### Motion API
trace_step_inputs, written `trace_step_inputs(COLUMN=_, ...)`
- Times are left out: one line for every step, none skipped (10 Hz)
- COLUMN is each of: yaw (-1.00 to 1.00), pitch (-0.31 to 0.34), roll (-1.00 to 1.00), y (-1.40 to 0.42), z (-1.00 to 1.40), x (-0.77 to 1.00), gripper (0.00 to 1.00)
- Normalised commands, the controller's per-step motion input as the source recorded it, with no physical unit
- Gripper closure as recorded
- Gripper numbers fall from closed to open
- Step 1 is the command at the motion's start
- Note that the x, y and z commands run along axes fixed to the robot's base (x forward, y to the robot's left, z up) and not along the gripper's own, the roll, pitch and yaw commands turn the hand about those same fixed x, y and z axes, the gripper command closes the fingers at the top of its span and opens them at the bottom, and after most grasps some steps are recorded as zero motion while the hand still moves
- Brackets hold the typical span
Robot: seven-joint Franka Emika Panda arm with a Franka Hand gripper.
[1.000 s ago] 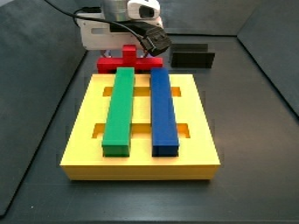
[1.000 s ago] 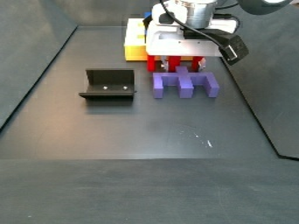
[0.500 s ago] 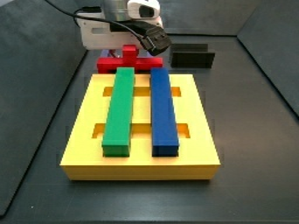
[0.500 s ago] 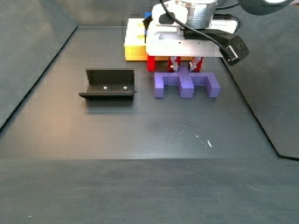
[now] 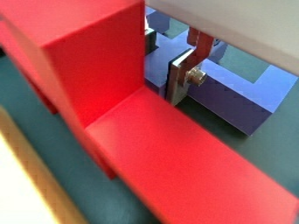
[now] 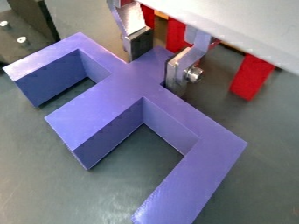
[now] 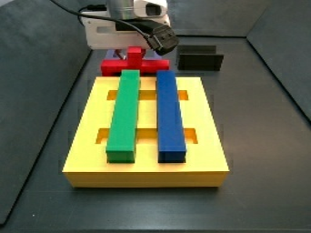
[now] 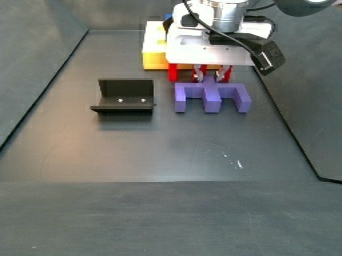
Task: Pick up the purple object. Move up. Place the purple object on the fixture. Regrasp the purple object. Move to above the board. Insert the purple object.
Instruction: Pick up the purple object.
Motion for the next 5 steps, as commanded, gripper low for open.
trace_step_inputs(yaw=0.00, pitch=0.000, roll=0.00, y=0.00, z=0.00, x=0.00, gripper=1.00)
trace_step_inputs(yaw=0.00, pitch=0.000, roll=0.00, y=0.00, z=0.00, x=0.00, gripper=1.00)
trace_step_inputs(yaw=0.00, pitch=0.000, roll=0.00, y=0.00, z=0.00, x=0.00, gripper=1.00)
trace_step_inputs(yaw=0.00, pitch=0.000, roll=0.00, y=0.00, z=0.00, x=0.00, gripper=1.00)
trace_step_inputs(yaw=0.00, pitch=0.000, roll=0.00, y=0.00, z=0.00, x=0.00, gripper=1.00)
